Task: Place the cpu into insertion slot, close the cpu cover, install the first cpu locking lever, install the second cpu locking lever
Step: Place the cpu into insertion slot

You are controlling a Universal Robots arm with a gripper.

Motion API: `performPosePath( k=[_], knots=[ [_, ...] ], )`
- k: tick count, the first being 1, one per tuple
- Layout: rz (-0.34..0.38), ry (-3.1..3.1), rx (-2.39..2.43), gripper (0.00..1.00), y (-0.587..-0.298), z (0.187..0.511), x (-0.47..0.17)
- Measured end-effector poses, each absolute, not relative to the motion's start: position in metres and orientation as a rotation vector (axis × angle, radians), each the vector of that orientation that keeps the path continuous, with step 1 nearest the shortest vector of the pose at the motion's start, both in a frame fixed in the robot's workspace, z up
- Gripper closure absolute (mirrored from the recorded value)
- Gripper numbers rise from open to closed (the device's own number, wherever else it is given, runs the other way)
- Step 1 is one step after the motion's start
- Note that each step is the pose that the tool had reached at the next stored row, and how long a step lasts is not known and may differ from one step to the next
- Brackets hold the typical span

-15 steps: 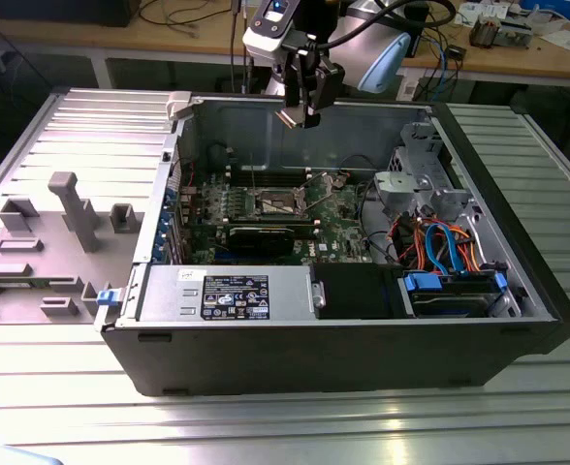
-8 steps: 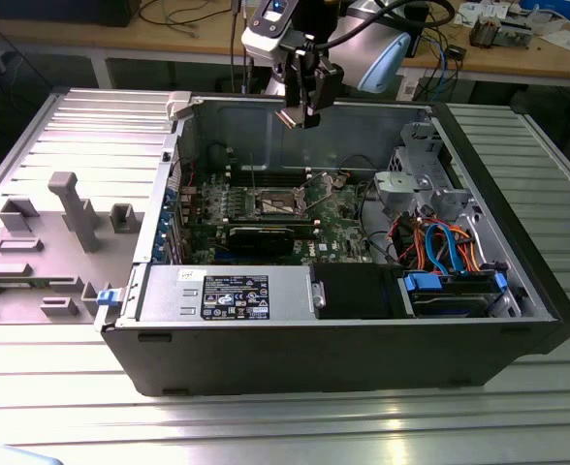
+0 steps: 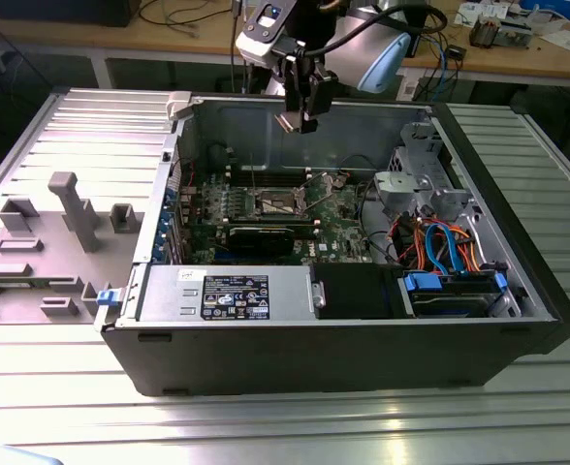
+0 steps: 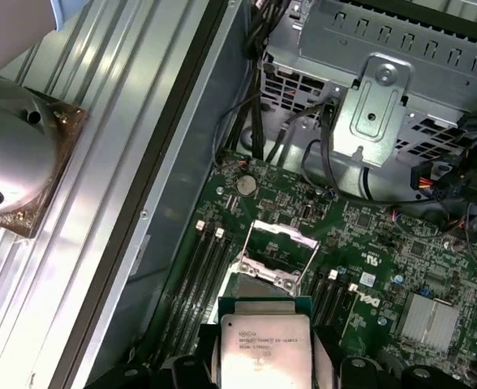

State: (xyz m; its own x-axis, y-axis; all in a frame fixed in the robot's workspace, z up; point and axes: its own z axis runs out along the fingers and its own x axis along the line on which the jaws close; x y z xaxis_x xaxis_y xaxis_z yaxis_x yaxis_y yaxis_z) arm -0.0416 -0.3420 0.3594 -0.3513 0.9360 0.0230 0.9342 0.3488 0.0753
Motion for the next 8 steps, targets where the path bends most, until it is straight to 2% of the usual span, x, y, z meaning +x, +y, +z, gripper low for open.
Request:
performPosePath(
  k=[8],
  knots=[
    [0.103,2.482,1.894,0.46,-0.3419,0.3494,-0.0416]
  ],
)
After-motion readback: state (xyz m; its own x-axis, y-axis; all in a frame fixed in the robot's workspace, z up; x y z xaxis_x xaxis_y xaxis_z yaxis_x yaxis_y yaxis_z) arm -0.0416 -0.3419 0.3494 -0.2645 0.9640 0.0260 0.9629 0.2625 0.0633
